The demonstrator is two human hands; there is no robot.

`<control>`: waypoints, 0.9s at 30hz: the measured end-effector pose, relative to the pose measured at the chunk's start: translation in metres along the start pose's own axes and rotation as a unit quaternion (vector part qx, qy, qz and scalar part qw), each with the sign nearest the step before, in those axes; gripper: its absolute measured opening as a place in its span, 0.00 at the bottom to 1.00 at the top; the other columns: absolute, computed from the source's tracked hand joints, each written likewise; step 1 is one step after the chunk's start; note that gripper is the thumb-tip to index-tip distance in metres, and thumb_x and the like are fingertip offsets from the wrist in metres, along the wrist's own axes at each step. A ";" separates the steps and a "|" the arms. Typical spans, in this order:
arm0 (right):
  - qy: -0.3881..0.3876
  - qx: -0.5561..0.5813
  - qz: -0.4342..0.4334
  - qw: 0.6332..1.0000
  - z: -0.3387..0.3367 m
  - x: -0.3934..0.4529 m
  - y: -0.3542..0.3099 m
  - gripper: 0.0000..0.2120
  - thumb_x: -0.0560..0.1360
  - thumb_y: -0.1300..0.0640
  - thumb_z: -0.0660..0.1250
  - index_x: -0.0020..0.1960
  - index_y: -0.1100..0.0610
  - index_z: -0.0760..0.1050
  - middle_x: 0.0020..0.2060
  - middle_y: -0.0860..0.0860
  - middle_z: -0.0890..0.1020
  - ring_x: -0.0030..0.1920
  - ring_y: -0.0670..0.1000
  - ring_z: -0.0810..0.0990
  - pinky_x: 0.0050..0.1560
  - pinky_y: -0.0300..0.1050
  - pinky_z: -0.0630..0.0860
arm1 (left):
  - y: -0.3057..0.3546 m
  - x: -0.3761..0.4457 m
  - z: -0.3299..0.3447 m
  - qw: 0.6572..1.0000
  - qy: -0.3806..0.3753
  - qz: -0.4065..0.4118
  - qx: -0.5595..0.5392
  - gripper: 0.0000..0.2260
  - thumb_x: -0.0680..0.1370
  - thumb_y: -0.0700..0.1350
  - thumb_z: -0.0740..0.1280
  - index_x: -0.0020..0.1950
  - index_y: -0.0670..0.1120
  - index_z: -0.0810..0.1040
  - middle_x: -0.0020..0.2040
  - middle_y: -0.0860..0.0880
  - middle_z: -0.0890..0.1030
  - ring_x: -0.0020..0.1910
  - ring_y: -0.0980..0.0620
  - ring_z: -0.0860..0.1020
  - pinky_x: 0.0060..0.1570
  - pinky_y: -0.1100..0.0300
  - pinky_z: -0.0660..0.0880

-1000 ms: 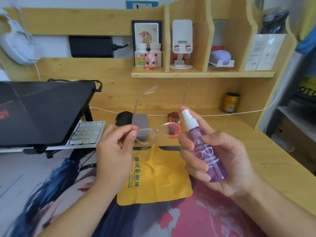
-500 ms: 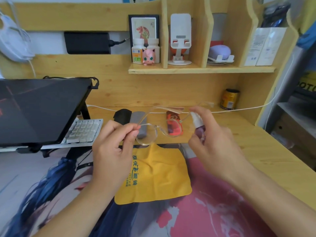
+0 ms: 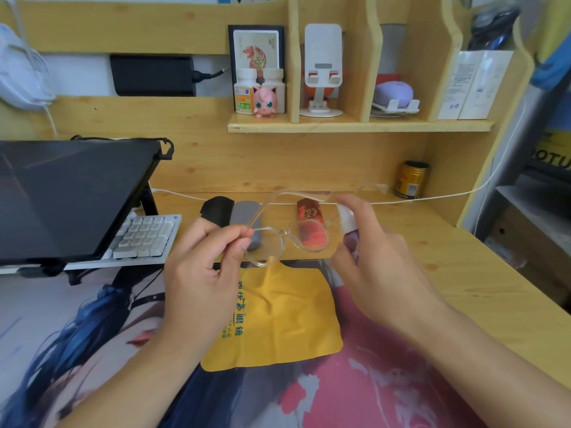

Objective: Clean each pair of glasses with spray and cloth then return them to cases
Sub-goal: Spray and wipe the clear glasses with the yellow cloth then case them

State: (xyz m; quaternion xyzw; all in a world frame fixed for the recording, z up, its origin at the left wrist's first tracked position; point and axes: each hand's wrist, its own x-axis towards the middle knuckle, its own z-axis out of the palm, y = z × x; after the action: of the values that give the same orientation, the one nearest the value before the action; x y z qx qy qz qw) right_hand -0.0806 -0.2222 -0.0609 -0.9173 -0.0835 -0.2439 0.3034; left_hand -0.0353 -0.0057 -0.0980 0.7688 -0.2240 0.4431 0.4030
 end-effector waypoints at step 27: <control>0.077 -0.016 -0.189 0.979 0.026 -0.025 -0.026 0.30 0.78 0.59 0.62 0.77 0.48 0.55 0.42 0.50 0.74 0.30 0.53 0.74 0.26 0.50 0.73 | 0.011 0.031 -0.024 0.693 -0.046 -0.592 -0.409 0.04 0.77 0.36 0.67 0.48 0.39 0.83 0.34 0.48 0.79 0.31 0.55 0.75 0.37 0.63 0.74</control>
State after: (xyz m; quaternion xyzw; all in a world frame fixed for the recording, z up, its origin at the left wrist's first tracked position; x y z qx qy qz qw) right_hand -0.1001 -0.1863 -0.0784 -0.8683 -0.2275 -0.3682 0.2424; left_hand -0.0389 0.0081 -0.0600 0.5204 0.1004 -0.0585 0.8460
